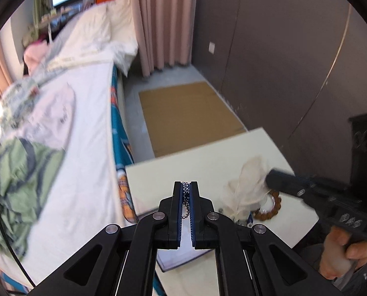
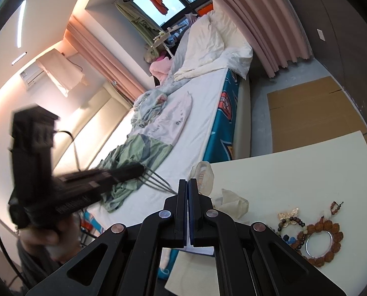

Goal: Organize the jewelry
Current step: 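Lift the silver chain with the left tool and lower it into the black box, then open the left tool to release the chain and move back over the pile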

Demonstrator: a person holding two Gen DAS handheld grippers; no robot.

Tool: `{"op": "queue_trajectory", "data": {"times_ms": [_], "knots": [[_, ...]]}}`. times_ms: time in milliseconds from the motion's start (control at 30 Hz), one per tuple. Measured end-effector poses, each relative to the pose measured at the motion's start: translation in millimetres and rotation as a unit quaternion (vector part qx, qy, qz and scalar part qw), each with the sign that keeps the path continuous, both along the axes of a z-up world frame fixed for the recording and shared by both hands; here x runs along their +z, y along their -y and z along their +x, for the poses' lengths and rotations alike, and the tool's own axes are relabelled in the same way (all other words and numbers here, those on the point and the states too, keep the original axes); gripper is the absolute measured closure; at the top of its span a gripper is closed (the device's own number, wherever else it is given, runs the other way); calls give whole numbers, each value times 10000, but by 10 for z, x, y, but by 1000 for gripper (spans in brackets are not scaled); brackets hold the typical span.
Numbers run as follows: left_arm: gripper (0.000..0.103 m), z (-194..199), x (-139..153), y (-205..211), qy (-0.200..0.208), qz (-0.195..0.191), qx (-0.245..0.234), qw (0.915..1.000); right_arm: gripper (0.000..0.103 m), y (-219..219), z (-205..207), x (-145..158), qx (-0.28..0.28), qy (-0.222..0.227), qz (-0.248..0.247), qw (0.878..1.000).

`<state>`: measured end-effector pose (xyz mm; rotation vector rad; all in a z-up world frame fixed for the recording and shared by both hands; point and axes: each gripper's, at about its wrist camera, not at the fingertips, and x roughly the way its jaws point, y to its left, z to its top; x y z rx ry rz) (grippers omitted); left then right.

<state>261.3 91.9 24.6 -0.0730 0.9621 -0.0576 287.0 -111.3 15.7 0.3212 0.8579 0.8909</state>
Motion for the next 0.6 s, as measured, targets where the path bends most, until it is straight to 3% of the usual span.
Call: {"op": "queue_trajectory", "data": {"times_ms": [133,167,233,267,300,367,600], "knots": [[97,96,-334,-87,-477,-176,151,9986,101,-56,6,-11,37,-50,-25,10000],[90,105,-397,-132,-570,-295,183,9978,101,-84,13,-13,50,-60,-37,10000],[56,67,-437,-229,-537,-448,313,9971,101,-123,17,-27,80,-85,-47,9999],[28,17,-417,-279,-380,-439,398,9975,101,-155,26,-29,98,-100,-46,9999],[14,-18,-393,-301,-254,-409,441,9979,101,-175,24,-38,132,-119,-50,9998],[11,-110,-316,-340,-9,-319,534,9981,101,-238,16,-54,202,-140,-56,9997],[11,-327,-176,-627,149,-395,889,9951,100,-560,9,-167,562,-314,-33,9979]]}}
